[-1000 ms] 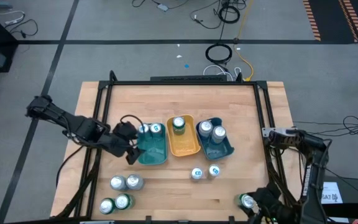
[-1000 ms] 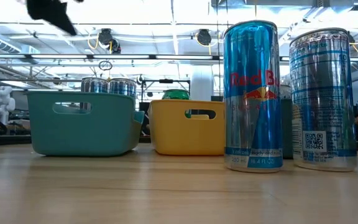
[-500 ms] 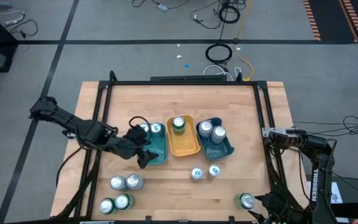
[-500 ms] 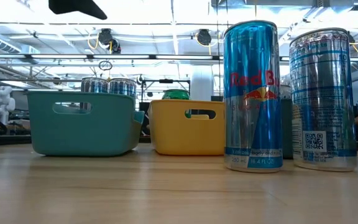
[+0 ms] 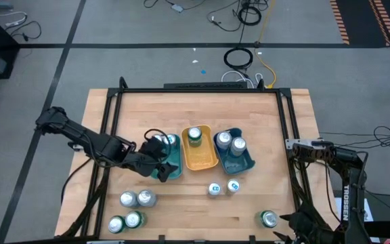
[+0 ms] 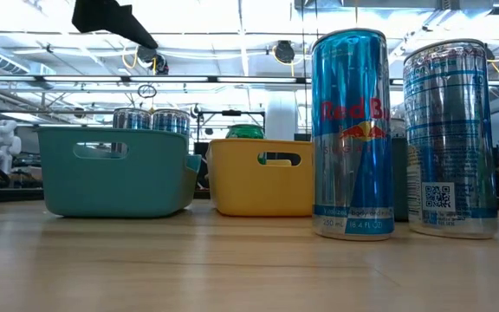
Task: Sort soda cans
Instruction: Put the green soda can into the yellow bin
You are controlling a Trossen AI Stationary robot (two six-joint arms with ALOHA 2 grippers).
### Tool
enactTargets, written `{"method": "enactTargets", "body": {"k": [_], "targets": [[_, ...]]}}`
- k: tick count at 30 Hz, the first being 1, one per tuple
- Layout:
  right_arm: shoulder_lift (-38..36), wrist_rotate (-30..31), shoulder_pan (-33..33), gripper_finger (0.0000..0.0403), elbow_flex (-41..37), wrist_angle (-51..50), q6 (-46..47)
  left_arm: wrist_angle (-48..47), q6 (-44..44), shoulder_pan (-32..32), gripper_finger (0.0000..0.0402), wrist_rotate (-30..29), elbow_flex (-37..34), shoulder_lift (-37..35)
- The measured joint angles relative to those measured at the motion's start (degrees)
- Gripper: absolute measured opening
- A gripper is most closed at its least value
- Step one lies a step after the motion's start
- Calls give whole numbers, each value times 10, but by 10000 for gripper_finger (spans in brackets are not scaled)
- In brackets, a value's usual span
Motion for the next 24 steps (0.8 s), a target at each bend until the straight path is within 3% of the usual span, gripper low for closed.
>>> {"method": "enactTargets", "body": {"k": [24], "targets": [[0,-23,-18,279,0,28,8,24,-12,-12,396,22,0,0]]}}
